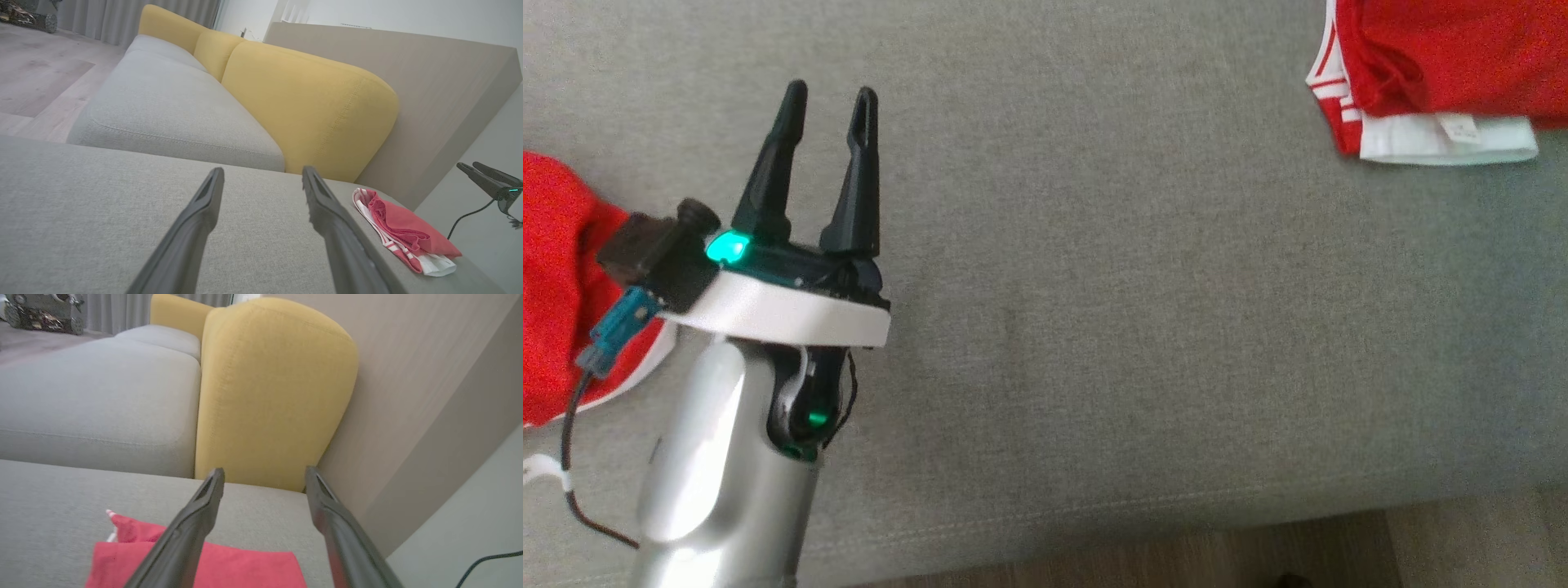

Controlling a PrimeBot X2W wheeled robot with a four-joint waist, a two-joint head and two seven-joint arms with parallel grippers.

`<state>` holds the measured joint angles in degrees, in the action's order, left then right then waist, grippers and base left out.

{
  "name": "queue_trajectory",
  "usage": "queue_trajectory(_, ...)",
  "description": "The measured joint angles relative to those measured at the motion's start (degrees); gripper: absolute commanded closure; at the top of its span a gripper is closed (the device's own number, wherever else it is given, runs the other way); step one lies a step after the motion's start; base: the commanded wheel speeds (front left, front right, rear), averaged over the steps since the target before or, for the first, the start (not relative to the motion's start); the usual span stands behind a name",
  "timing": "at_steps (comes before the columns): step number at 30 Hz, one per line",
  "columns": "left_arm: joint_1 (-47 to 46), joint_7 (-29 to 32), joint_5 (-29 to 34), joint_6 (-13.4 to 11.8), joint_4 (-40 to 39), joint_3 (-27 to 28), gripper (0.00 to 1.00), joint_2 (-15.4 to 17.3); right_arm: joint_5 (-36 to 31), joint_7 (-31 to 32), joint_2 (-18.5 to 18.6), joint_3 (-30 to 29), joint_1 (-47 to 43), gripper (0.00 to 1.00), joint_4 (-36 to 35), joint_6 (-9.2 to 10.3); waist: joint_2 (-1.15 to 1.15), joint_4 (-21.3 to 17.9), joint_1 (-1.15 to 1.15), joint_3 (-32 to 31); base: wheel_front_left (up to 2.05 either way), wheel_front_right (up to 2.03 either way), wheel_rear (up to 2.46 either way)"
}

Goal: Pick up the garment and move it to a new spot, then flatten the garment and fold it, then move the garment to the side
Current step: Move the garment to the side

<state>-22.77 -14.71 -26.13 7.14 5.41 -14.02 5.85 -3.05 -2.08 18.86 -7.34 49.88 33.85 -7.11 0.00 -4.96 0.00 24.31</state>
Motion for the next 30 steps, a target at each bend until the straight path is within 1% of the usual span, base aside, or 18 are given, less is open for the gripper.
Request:
queue_trajectory(4, 1.91, 0.00, -0.25, 0.00, 0.41, 0.88, 0.00, -0.96, 0.23, -0.82, -2.01, 3.59, -1.63, 0.00, -3.16, 0.00, 0.00, 1.10, 0.00, -3.21, 0.00, 0.00, 0.00)
queue_trajectory(8, 4.12, 0.00, -0.33, 0.00, 0.80, 2.32, 0.00, -1.55, 2.14, -2.09, -4.14, 7.82, -5.72, 0.00, -6.33, 0.00, 0.00, 2.48, 0.00, -6.74, 0.00, 0.00, 0.00)
queue_trajectory(9, 4.12, 0.00, -0.33, 0.00, 0.80, 2.32, 0.00, -1.55, 2.14, -2.09, -4.14, 7.82, -5.72, 0.00, -6.33, 0.00, 0.00, 2.48, 0.00, -6.74, 0.00, 0.00, 0.00)
queue_trajectory(11, 5.67, 0.00, -0.33, 0.00, 1.02, 3.32, 0.00, -2.02, 3.81, -3.13, -5.58, 9.93, -9.39, 0.00, -8.48, 0.00, 0.00, 3.68, 0.00, -9.16, 0.00, 0.00, 0.00)
queue_trajectory(13, 6.16, 0.00, -0.32, 0.00, 1.07, 3.57, 0.00, -2.21, 4.27, -3.65, -5.99, 10.36, -10.65, 0.00, -9.24, 0.00, 0.00, 4.12, 0.00, -9.90, 0.00, 0.00, 0.00)
queue_trajectory(17, 8.25, 0.00, -0.31, 0.00, 1.34, 3.82, 0.00, -2.50, 4.60, -6.06, -8.11, 11.60, -15.72, 0.00, -11.70, 0.00, 0.00, 5.73, 0.00, -12.54, 0.00, 0.00, 0.00)
queue_trajectory(21, 10.73, 0.00, 0.67, 0.00, 1.49, 4.75, 0.00, -2.80, 5.16, -7.67, -10.78, 12.11, -21.46, 0.00, -12.35, 0.00, 0.00, 6.85, -0.01, -14.85, 0.00, 0.00, 0.00)
queue_trajectory(23, 11.85, 0.00, 0.93, 0.00, 1.45, 5.70, 0.00, -2.97, 5.16, -8.23, -11.47, 12.09, -23.76, 0.00, -12.35, 0.00, 0.00, 7.15, -0.01, -15.81, 0.00, 0.00, 0.00)
queue_trajectory(26, 13.24, 0.00, 4.23, 0.00, 1.65, 5.41, 0.00, -3.11, 5.14, -9.35, -12.30, 11.38, -26.02, 0.00, -12.29, 0.00, 0.00, 7.46, -0.01, -17.05, 0.00, 0.00, 0.00)
queue_trajectory(30, 14.80, 0.00, 5.59, 0.00, 2.35, 5.53, 0.00, -3.19, 4.91, -10.58, -13.54, 10.12, -28.82, 0.00, -12.62, 0.00, 0.00, 7.67, 0.00, -18.06, 0.00, 0.00, 0.00)
